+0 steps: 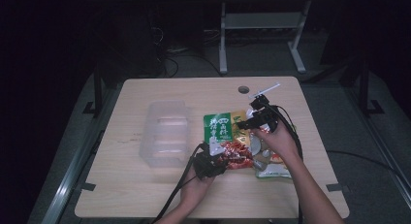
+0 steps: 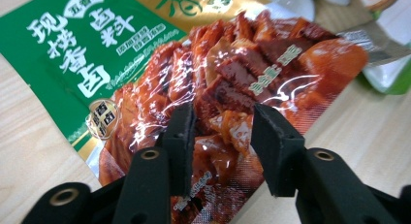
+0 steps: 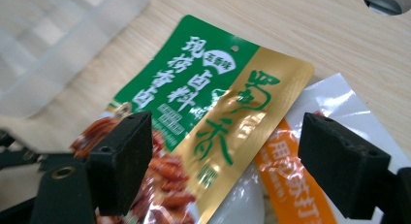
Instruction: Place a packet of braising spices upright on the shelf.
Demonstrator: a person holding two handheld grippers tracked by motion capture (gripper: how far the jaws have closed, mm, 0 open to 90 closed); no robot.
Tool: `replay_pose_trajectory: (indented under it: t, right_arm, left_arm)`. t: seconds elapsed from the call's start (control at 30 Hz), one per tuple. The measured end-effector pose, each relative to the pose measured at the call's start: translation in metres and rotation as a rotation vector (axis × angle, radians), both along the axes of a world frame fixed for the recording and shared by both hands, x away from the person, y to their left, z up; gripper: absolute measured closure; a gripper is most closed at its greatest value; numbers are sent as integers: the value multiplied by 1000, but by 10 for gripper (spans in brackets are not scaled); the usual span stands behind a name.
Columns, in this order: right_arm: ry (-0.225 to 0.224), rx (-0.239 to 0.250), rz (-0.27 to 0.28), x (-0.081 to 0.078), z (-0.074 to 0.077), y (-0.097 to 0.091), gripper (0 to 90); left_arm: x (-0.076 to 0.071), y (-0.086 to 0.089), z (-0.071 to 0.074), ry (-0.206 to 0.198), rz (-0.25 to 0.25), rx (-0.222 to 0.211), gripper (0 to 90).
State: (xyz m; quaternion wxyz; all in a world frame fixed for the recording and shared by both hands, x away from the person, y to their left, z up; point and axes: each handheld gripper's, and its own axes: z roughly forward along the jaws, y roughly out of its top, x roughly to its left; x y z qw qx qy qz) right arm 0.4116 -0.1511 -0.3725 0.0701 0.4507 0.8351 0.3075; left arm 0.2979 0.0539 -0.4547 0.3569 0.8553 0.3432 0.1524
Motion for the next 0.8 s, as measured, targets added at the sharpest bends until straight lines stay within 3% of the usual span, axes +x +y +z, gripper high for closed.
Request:
replay_pose_trajectory:
  t: [0.07, 0.17, 0.23, 0.37, 0.7, 0.8]
  right_arm:
    - [11, -10, -8, 7, -6, 3, 224]
    - [36, -27, -15, 14, -14, 5, 228]
    - [72, -54, -26, 22, -27, 7, 231]
    - [89, -45, -43, 27, -34, 6, 247]
    - [129, -46, -74, 38, -51, 6, 314]
    - [137, -38, -77, 39, -53, 6, 354]
  left_arm:
    - [2, -2, -2, 10, -2, 28, 630]
    - [3, -2, -3, 24, 8, 12, 637]
    - [4, -3, -4, 21, -4, 33, 651]
    - [4, -3, -5, 22, -2, 35, 659]
    - [5, -8, -6, 4, -27, 92, 681]
    - [5, -8, -6, 9, -28, 86, 694]
